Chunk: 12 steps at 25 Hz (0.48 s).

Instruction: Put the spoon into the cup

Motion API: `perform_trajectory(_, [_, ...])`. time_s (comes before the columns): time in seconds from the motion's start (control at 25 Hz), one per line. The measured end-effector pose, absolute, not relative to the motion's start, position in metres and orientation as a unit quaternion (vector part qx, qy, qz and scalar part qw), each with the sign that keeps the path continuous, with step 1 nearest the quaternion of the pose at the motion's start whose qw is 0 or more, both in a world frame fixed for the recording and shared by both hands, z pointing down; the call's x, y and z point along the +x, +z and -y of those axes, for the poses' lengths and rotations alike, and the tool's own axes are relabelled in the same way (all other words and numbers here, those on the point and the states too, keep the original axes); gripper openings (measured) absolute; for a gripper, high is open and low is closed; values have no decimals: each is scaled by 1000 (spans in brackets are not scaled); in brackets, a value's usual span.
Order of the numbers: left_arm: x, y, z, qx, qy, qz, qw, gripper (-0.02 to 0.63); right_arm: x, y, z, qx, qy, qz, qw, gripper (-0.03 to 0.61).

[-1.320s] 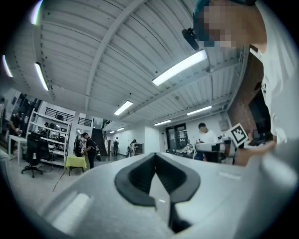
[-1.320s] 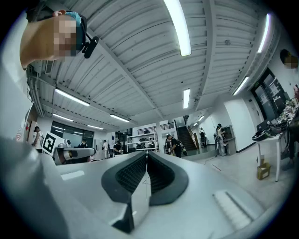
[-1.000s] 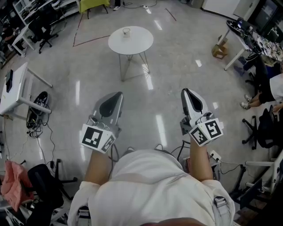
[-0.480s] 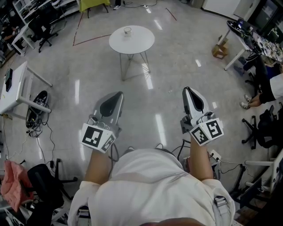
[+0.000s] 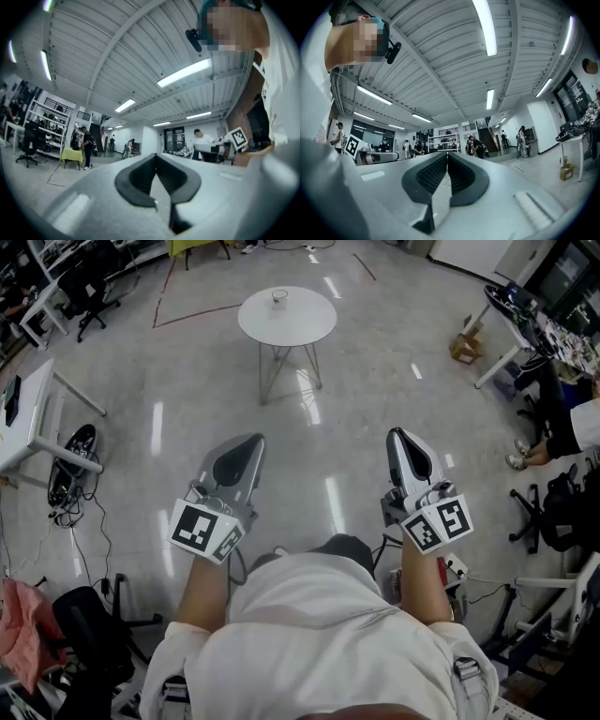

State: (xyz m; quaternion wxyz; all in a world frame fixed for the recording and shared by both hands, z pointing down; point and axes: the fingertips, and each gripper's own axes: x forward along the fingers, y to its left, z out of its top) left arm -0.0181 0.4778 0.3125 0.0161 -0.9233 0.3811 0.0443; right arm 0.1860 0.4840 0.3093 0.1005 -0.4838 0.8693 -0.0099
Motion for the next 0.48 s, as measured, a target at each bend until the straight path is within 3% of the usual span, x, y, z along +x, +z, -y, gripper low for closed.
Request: perform_trajectory(0.48, [-50, 316, -413, -923, 30, -384, 13, 0, 147, 314, -411, -479, -22, -873, 89, 11])
